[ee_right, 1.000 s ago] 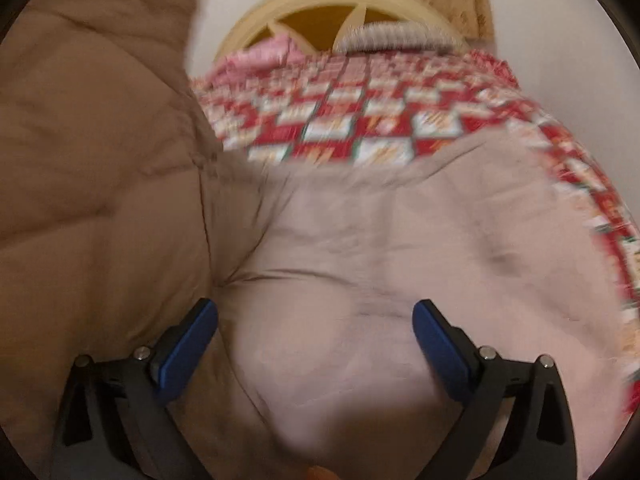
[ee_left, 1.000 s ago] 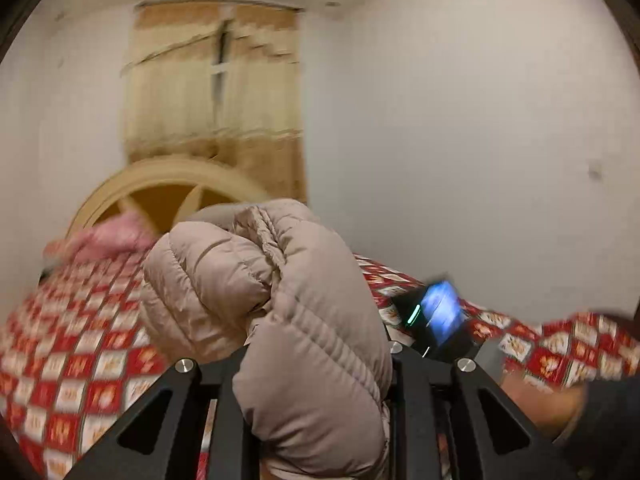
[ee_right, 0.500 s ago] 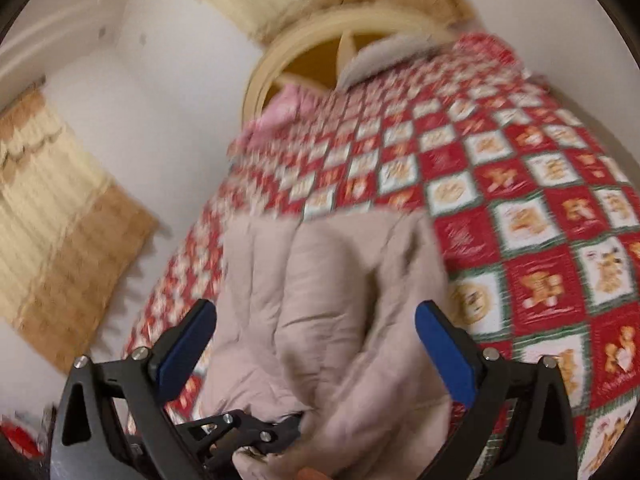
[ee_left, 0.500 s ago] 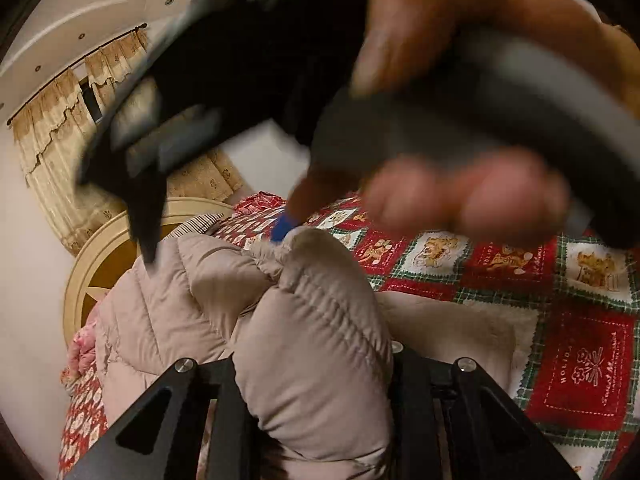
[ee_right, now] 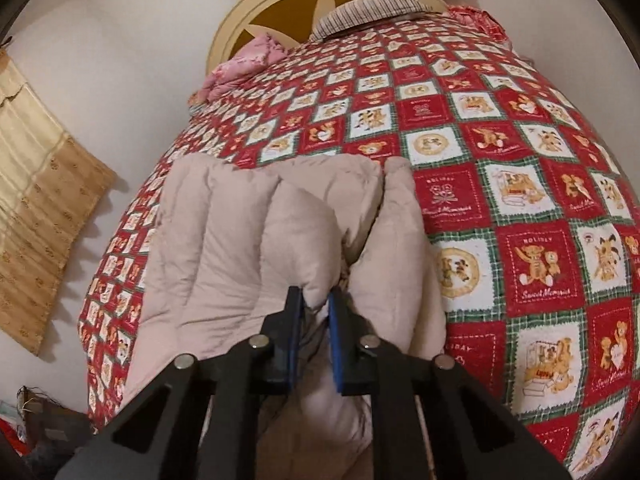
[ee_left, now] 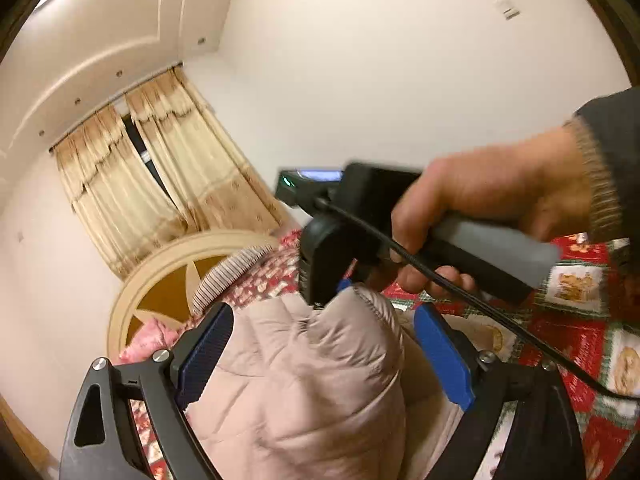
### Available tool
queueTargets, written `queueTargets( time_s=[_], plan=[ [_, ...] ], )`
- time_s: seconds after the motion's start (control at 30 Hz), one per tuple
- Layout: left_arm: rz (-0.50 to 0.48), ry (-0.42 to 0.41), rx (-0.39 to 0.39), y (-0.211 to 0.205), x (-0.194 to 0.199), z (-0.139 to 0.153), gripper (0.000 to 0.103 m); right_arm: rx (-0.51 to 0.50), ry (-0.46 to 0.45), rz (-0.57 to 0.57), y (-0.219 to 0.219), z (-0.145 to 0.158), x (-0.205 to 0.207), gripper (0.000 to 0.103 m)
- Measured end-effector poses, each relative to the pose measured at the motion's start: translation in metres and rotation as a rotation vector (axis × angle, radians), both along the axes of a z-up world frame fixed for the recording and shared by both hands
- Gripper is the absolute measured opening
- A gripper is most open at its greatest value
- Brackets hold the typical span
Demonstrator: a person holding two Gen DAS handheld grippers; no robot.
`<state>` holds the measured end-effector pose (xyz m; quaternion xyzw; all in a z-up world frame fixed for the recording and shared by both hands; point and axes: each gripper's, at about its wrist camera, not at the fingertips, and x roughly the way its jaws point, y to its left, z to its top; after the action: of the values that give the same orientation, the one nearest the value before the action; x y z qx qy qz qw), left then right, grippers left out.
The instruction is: Fold large clothes
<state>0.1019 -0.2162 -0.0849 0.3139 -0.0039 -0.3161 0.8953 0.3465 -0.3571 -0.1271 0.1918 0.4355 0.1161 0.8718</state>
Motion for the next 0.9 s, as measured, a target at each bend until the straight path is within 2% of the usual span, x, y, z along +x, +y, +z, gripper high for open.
queueTargets(
  time_s=[0.07, 0.13, 0.2, 0.23, 0.3, 0.33, 0.37, 0.4, 0.5, 0.57, 0.6, 0.63, 0.67, 0.73, 0.8, 0.83, 0.9],
  plan=[
    [0.026, 0.005, -0.030, 0.022, 0.006, 0.004, 0.093, -0.006, -0.001, -0.005, -0.001, -0.001, 0.000, 0.014],
    [0.117, -0.006, -0.076, 0.045, 0.031, 0.008, 0.093, -0.020, -0.006, -0.009, -0.001, 0.000, -0.005, 0.014],
    [0.238, 0.061, -0.140, 0.070, 0.080, 0.012, 0.095, -0.016, -0.006, -0.008, -0.002, 0.001, -0.006, 0.015],
    [0.293, 0.135, -0.174, 0.080, 0.114, 0.011, 0.095, -0.004, -0.004, -0.009, -0.003, 0.001, -0.006, 0.018],
    [0.347, 0.295, -0.209, 0.092, 0.164, 0.000, 0.095, 0.030, -0.002, -0.029, -0.005, 0.003, -0.002, 0.031],
    [0.347, 0.360, -0.205, 0.091, 0.182, -0.008, 0.095, 0.050, -0.002, -0.039, -0.006, 0.004, -0.001, 0.058],
    [0.354, 0.383, -0.204, 0.088, 0.192, -0.015, 0.095, 0.074, -0.008, -0.042, -0.006, 0.007, 0.000, 0.079],
    [0.355, 0.376, -0.200, 0.081, 0.194, -0.020, 0.095, 0.103, -0.021, -0.042, -0.004, 0.011, 0.002, 0.081],
    [0.321, 0.307, -0.149, 0.061, 0.179, -0.022, 0.095, 0.083, -0.030, -0.021, 0.009, 0.019, 0.006, 0.077],
    [0.297, 0.252, -0.106, 0.049, 0.164, -0.024, 0.095, 0.046, -0.008, -0.009, 0.016, 0.017, 0.011, 0.056],
    [0.294, 0.235, -0.093, 0.043, 0.164, -0.019, 0.095, -0.009, 0.002, -0.024, 0.018, 0.014, 0.010, 0.047],
    [0.282, 0.227, -0.090, 0.040, 0.162, -0.012, 0.095, -0.050, 0.009, -0.033, 0.019, 0.012, 0.008, 0.024],
    [0.271, 0.225, -0.108, 0.039, 0.156, -0.004, 0.095, -0.050, 0.011, -0.038, 0.016, 0.010, 0.004, 0.018],
    [0.248, 0.221, -0.211, 0.052, 0.148, 0.023, 0.095, -0.045, 0.011, -0.054, 0.004, 0.005, -0.011, 0.013],
    [0.257, 0.219, -0.268, 0.052, 0.152, 0.047, 0.096, -0.080, 0.008, -0.086, -0.009, -0.002, -0.025, 0.011],
    [0.275, 0.215, -0.267, 0.048, 0.159, 0.054, 0.097, -0.083, 0.017, -0.101, -0.016, -0.008, -0.030, 0.011],
    [0.282, 0.245, -0.214, 0.026, 0.175, 0.052, 0.097, -0.075, 0.033, -0.126, -0.029, -0.020, -0.034, 0.010]
  ],
)
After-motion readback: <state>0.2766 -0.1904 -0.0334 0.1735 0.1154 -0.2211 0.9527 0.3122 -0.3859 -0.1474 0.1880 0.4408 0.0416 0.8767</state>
